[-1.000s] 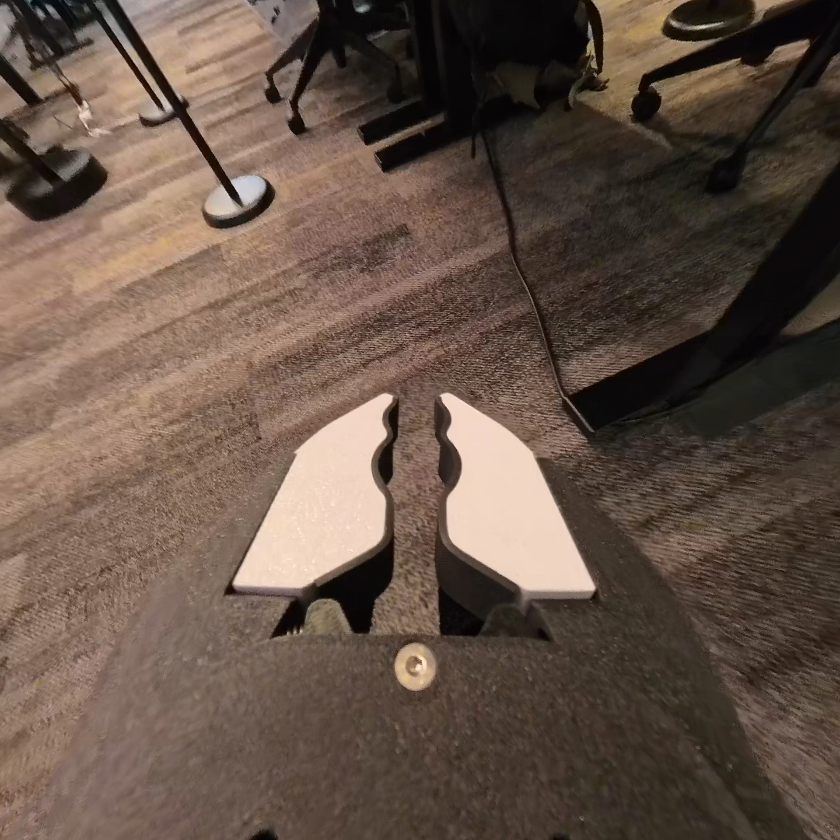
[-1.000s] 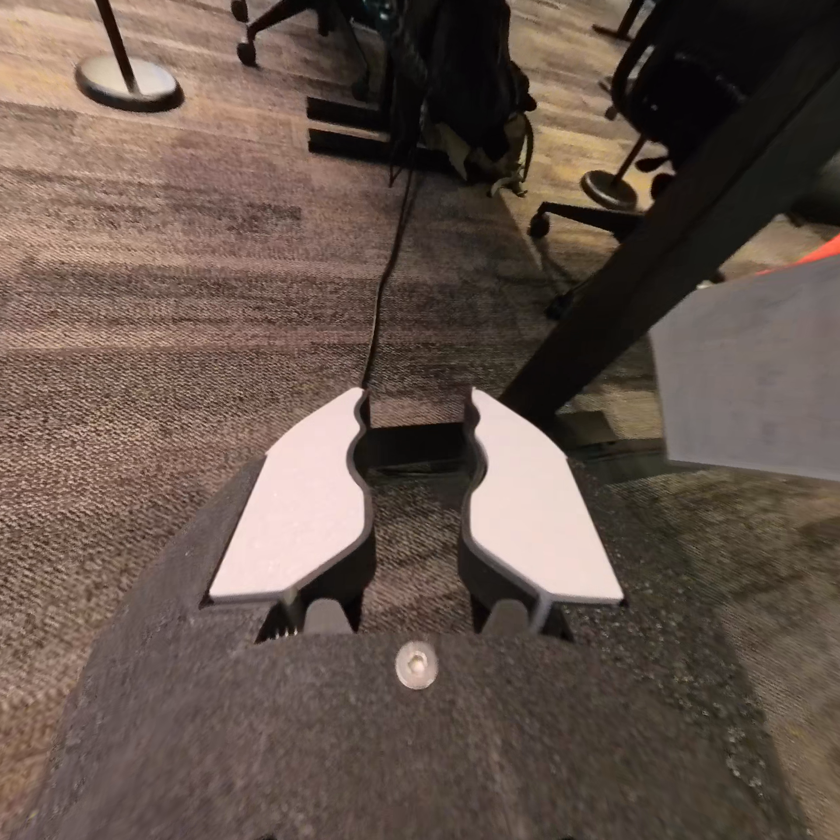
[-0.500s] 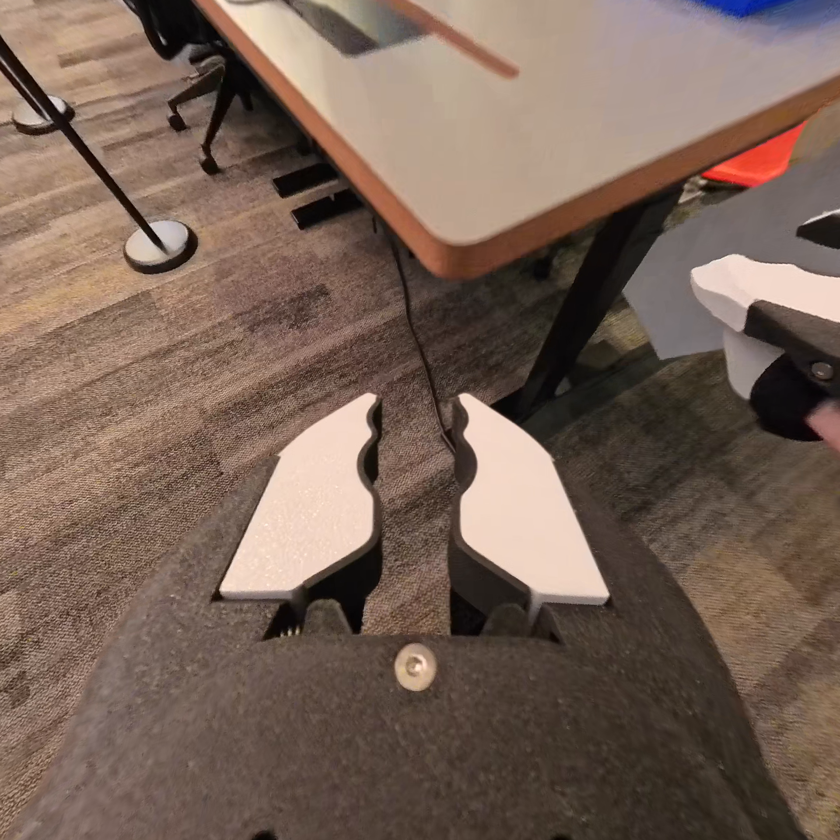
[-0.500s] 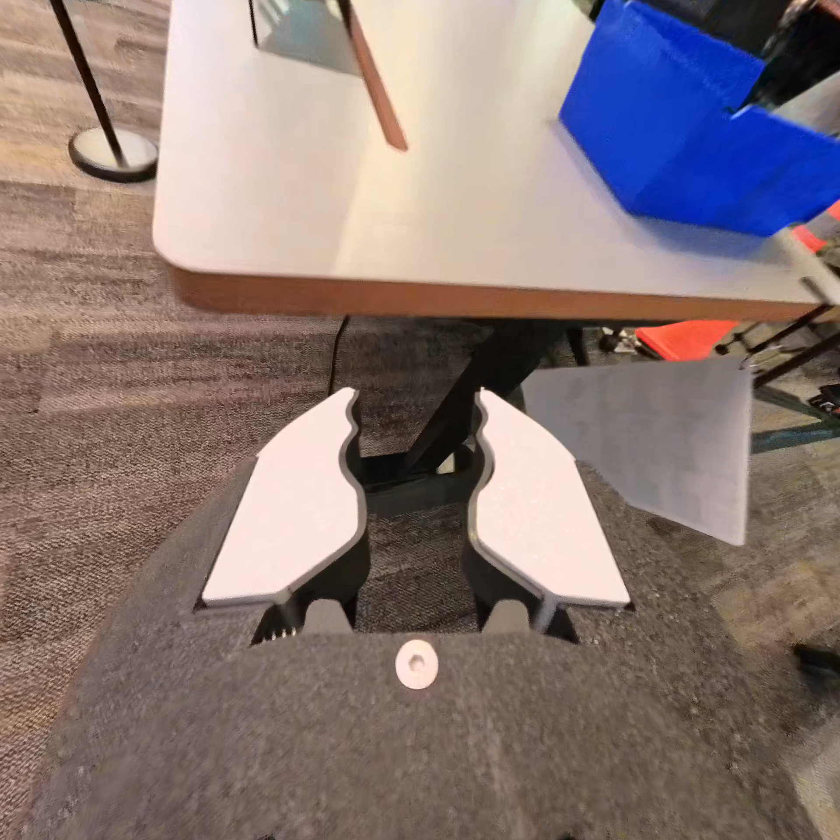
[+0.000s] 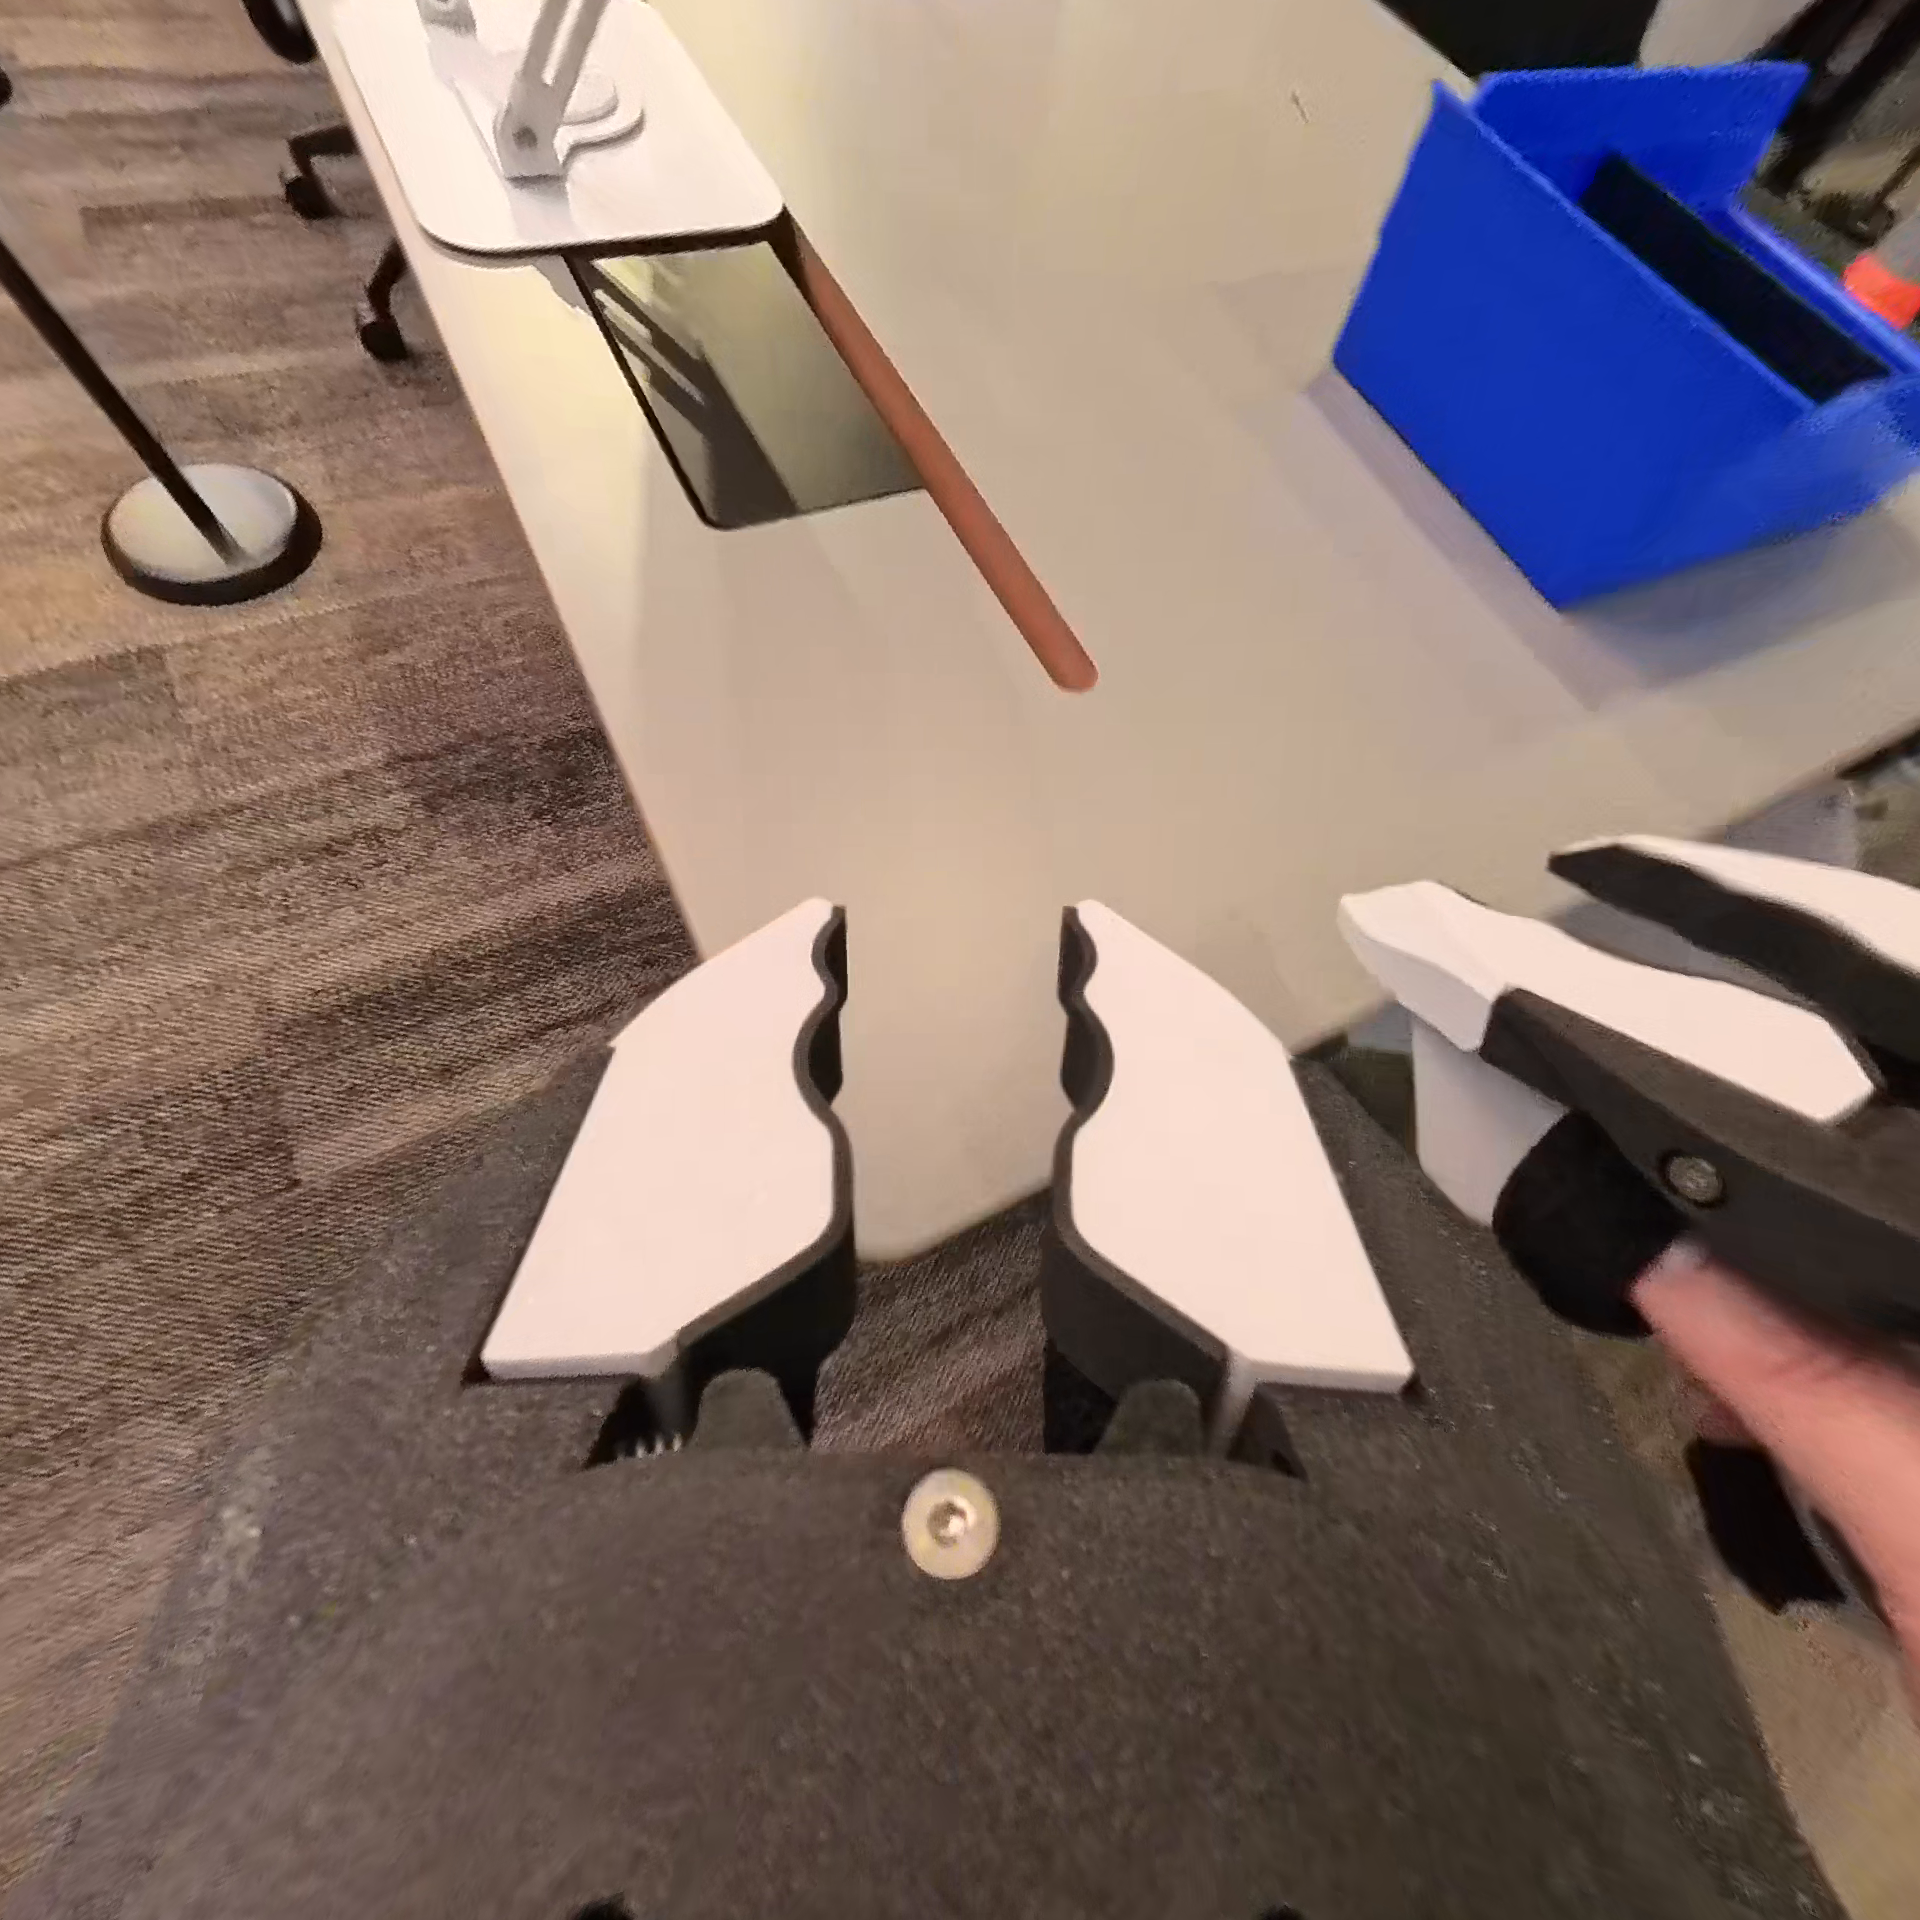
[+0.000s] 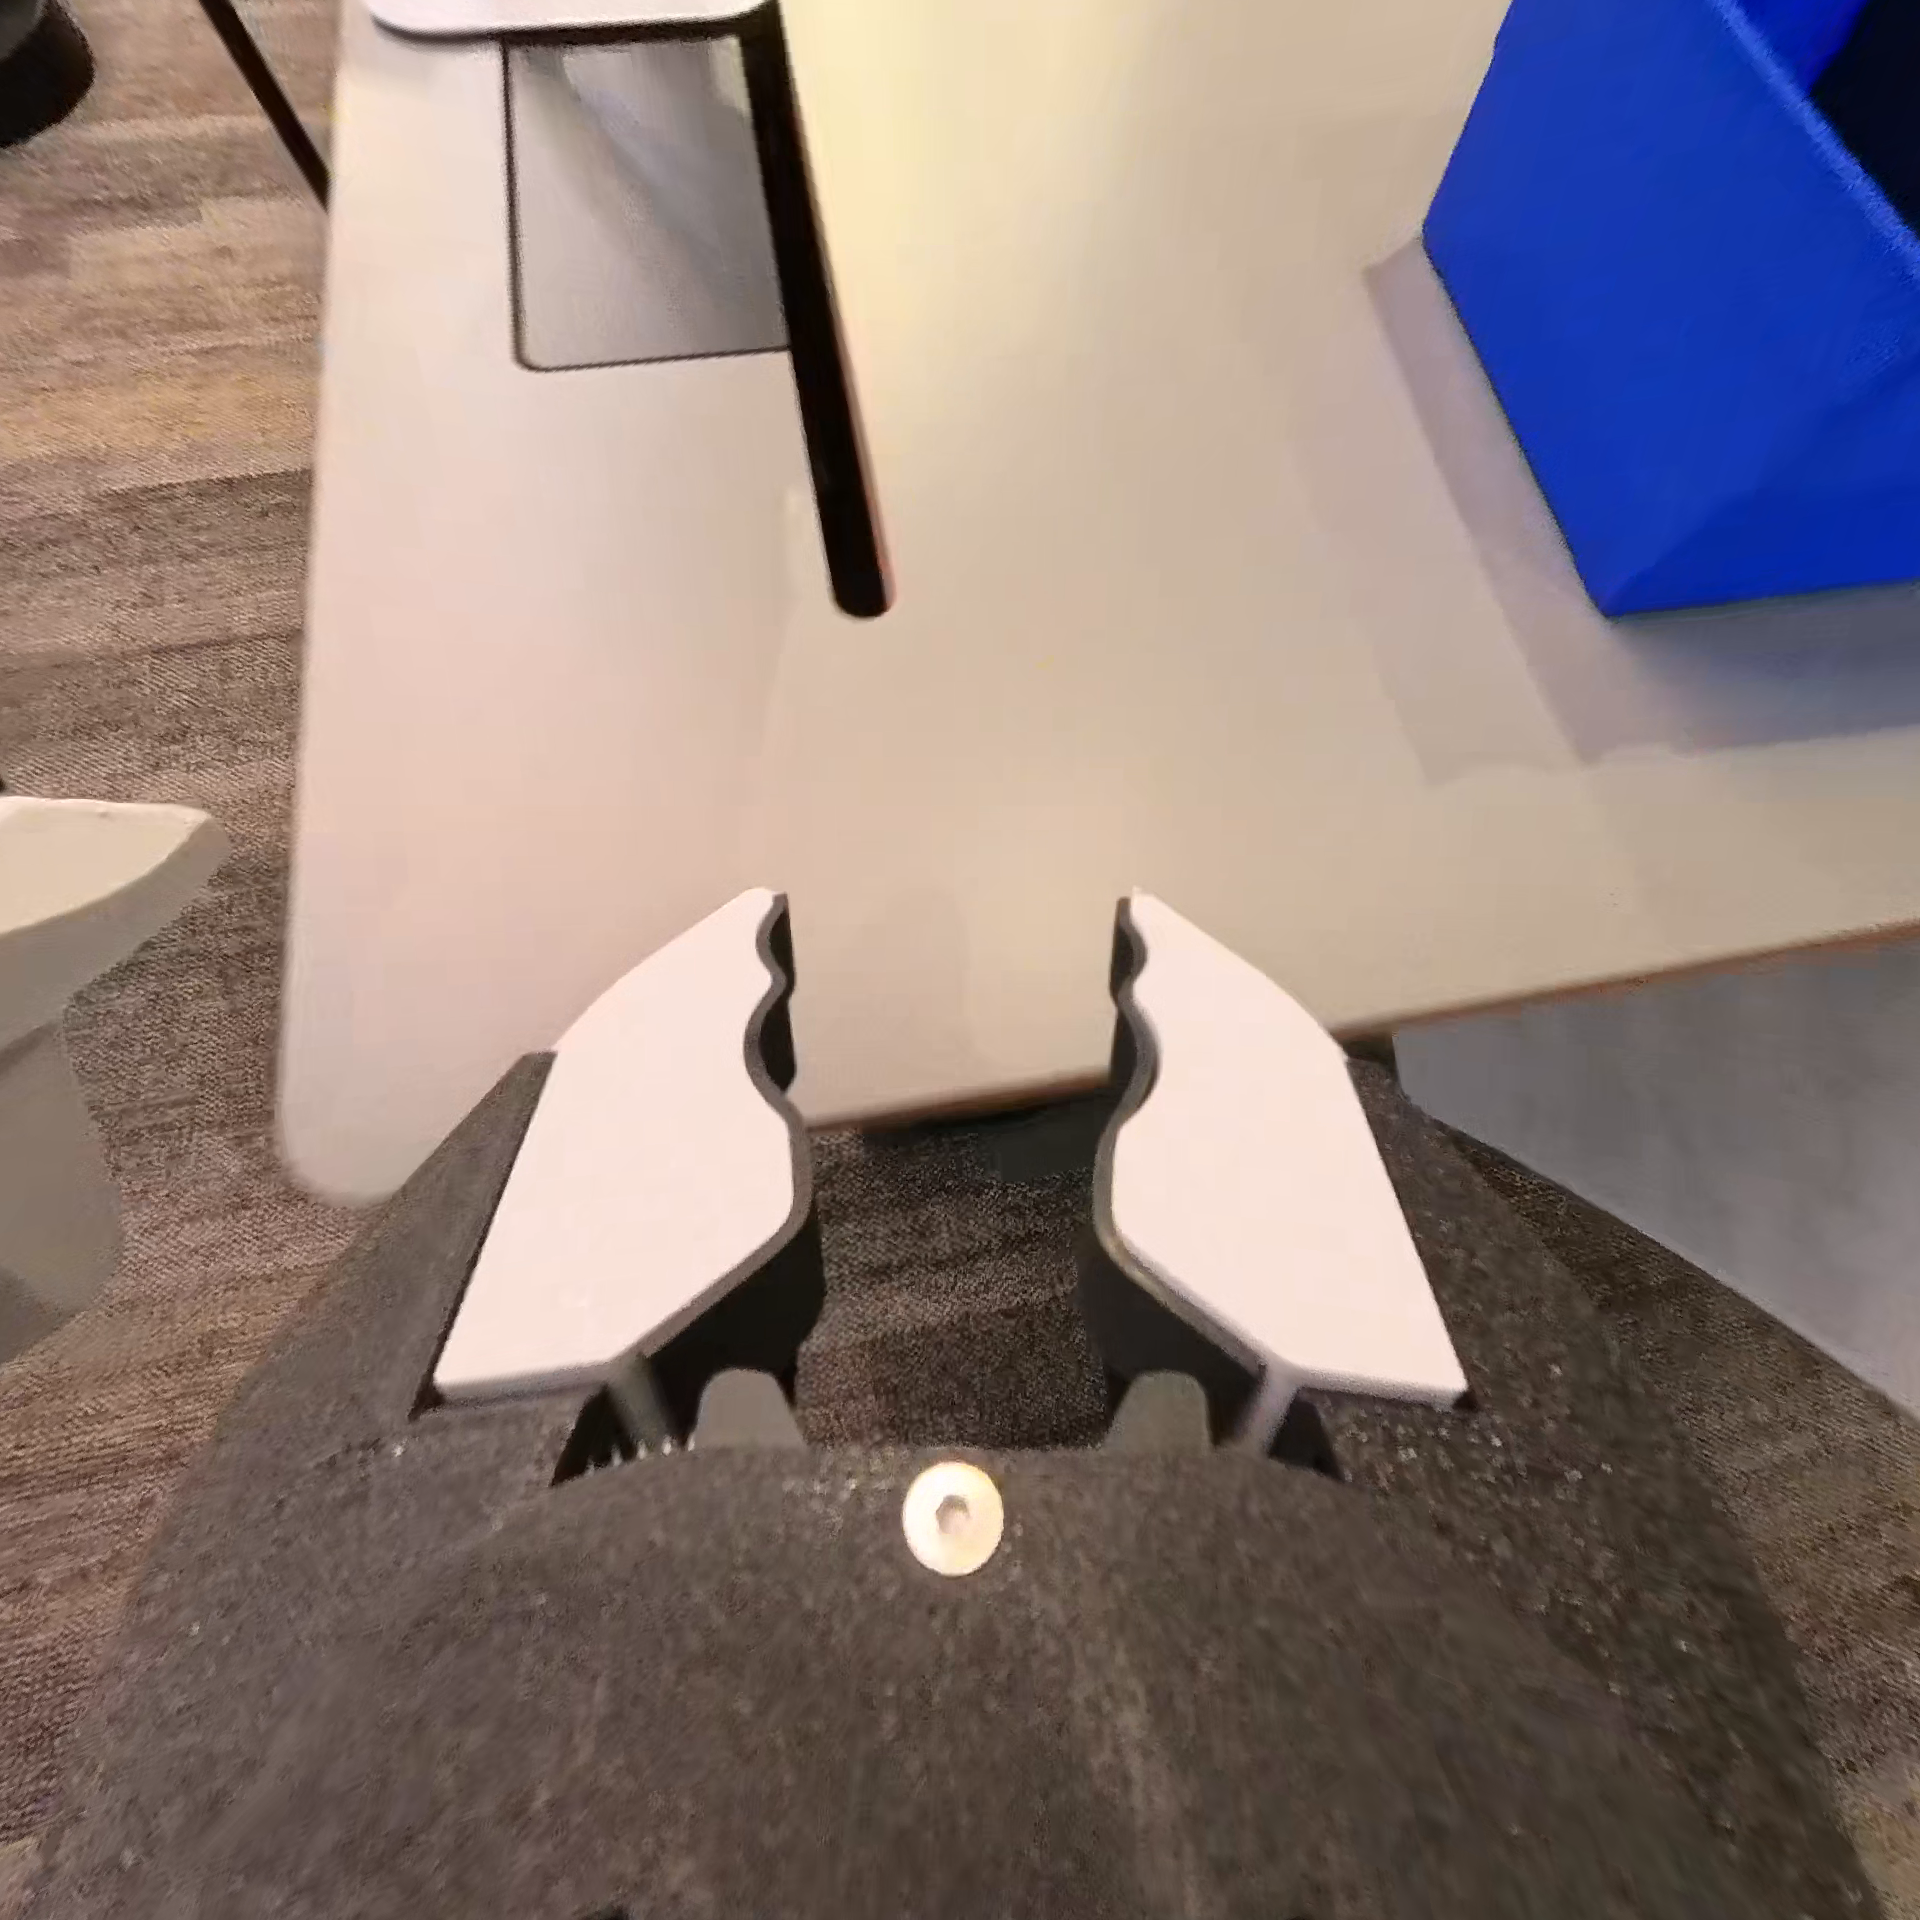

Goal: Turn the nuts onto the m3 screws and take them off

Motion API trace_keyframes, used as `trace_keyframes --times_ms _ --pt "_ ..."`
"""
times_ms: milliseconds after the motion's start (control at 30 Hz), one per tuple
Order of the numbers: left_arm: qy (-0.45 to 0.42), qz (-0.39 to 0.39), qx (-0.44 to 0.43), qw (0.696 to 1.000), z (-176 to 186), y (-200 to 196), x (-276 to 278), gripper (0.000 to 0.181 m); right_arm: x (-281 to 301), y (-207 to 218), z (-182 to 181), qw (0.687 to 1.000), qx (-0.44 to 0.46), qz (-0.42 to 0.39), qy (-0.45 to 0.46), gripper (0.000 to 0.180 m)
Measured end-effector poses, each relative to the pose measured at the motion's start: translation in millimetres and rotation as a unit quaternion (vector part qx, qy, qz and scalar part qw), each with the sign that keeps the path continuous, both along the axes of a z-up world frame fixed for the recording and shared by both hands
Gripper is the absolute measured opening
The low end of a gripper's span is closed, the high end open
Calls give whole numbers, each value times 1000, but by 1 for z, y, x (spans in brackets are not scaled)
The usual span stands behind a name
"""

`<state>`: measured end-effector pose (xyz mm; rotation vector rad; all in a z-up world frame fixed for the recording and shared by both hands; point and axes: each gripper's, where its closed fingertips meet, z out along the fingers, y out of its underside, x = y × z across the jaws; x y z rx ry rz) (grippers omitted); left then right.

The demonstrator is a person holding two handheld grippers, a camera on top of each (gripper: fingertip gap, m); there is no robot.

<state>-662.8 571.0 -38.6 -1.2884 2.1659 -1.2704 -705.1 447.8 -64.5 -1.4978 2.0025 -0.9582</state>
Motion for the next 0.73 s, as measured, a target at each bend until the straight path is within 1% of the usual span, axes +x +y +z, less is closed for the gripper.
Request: trace_keyframes --times_ms 67,133,200,267,400,500,567,667,733 --pt "5 27 -4 1000 -14 -19 25 41 27 -21 -12 1000 12 1 -3 64" --pt "4 48 14 999 -29 -35 49 50 52 -40 -25 1000 23 9 -3 67" --pt "0 66 33 997 -42 -49 68 55 72 -53 -41 999 40 15 11 70" --pt "8 87 54 995 -55 -58 85 65 89 -64 -55 998 57 19 28 71" --pt "16 126 96 987 -74 -57 109 74 113 -86 -69 997 59 8 38 72" --pt "42 135 94 985 -84 -59 116 74 121 -95 -80 998 50 9 43 73" --pt "41 135 109 984 -88 -56 121 74 126 -97 -80 998 39 16 36 73" --pt "58 141 105 983 -96 -56 122 78 128 -100 -81 999 27 17 34 74" --pt "62 145 101 982 -99 -55 121 76 128 -101 -81 999 26 12 31 72"
